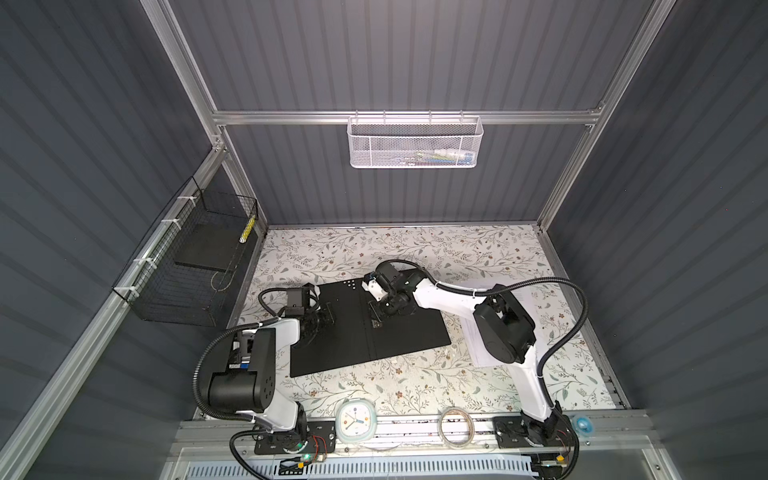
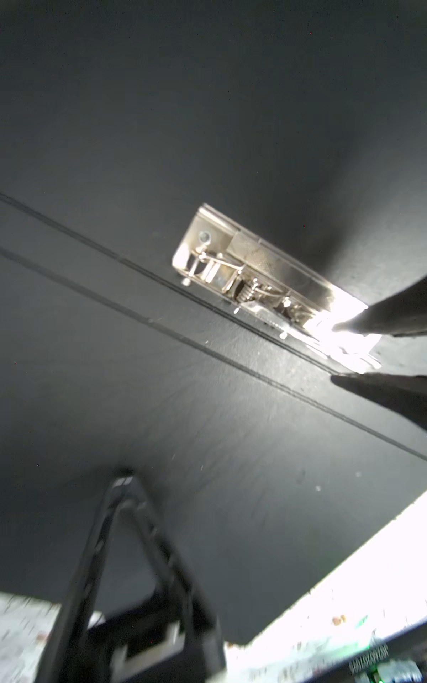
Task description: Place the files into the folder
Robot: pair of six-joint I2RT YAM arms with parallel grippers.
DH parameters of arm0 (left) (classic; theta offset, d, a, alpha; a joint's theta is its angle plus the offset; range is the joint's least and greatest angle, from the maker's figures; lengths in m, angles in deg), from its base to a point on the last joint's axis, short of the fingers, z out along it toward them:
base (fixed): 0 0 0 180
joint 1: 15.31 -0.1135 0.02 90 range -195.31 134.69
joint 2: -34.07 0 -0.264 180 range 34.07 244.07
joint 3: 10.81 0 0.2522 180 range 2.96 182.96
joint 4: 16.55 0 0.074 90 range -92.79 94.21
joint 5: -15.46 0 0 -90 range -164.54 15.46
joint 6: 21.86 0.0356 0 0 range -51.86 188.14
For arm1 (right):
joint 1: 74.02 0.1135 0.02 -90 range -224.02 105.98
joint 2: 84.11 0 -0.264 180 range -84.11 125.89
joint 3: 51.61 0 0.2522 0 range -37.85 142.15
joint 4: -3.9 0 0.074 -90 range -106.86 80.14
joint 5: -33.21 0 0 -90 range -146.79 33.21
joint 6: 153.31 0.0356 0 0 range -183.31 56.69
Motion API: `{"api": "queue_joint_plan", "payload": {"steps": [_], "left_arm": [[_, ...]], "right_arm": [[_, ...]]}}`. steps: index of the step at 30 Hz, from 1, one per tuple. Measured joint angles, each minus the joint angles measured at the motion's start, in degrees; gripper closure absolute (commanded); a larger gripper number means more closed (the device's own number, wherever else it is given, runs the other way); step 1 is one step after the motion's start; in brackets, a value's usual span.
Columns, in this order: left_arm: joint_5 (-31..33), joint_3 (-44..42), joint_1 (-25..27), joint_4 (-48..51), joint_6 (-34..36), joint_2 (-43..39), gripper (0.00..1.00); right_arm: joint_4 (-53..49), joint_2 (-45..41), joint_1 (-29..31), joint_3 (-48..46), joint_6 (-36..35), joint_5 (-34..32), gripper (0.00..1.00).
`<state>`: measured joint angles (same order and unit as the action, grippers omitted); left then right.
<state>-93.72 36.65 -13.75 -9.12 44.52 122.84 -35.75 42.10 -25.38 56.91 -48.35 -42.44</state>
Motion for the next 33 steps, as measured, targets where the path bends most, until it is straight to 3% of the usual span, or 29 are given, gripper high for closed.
{"api": "queue_joint_plan", "payload": {"steps": [22, 33], "left_arm": [[0.0, 0.0, 0.0, 0.0, 0.0, 0.0, 1.00], [-0.4, 0.8, 0.0, 0.0, 0.0, 0.8, 1.00]], "right_arm": [[-0.5, 0.7, 0.1, 0.2, -0.4, 0.2, 0.90], [-0.7, 0.6, 1.5, 0.1, -2.1, -3.5, 0.94]]}}
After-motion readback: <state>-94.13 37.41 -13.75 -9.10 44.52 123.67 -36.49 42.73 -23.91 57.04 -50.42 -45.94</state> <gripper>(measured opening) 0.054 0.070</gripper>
